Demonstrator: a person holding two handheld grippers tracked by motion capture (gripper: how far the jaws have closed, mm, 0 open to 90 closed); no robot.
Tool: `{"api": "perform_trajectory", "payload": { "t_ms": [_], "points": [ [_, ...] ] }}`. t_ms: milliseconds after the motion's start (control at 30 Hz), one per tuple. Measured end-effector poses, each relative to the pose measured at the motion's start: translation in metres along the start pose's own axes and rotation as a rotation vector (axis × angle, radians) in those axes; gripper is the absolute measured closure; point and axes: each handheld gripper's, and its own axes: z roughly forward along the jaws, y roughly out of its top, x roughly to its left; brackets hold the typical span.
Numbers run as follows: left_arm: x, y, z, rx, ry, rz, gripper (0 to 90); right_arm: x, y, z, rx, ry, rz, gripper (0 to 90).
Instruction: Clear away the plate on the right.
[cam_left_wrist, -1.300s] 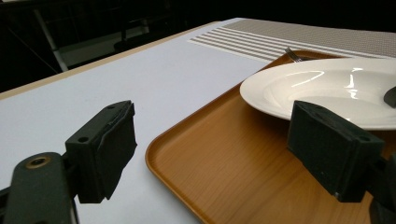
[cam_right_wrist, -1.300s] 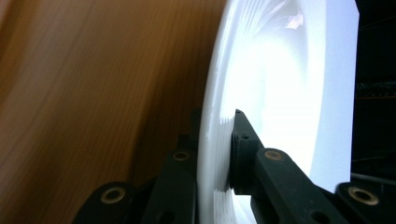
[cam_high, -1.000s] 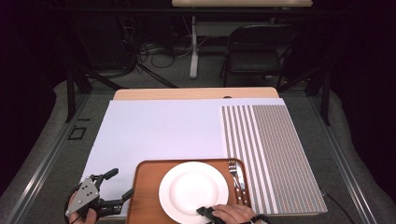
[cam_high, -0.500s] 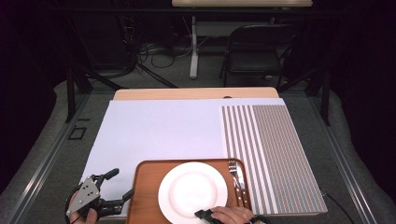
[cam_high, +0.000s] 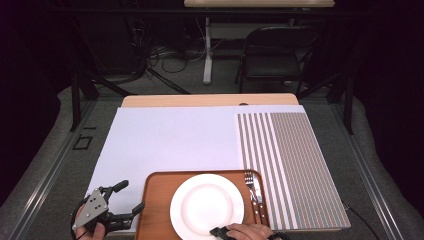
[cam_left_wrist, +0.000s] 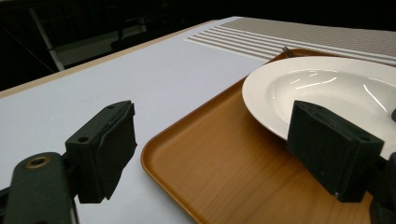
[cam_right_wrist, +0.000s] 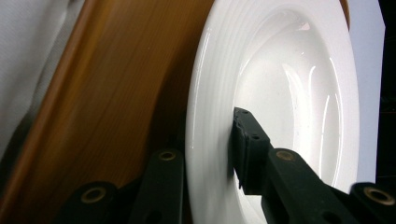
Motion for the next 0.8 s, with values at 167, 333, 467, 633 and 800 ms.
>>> {"api": "perform_trajectory", "payload": {
  "t_ms": [167,333,467,633,800],
  "points": [
    [0.0001,-0.0001,0.0003,-0.001,0.003,-0.003,15.2,-0.0005,-0.0006,-0.0006,-0.009,0.01,0.002,74.0],
    [0.0001,-0.0001,0.0007,-0.001,0.003,-0.004,15.2,-0.0002,-0.001,-0.0011,-0.015,0.011,-0.006,71.1],
    [-0.0002,-0.0002,-0.0004,0.002,0.004,-0.002,15.2,0.0,-0.0021,-0.0014,-0.03,-0.014,-0.031,63.9],
    [-0.0005,-0.0002,-0.0012,-0.002,0.011,-0.003,15.2,-0.0004,-0.0056,-0.0027,-0.062,-0.023,-0.005,56.4],
    [-0.001,0.0001,-0.0003,0.002,0.009,-0.001,15.2,-0.0017,-0.009,-0.0077,-0.075,-0.006,0.012,54.2]
  ]
}}
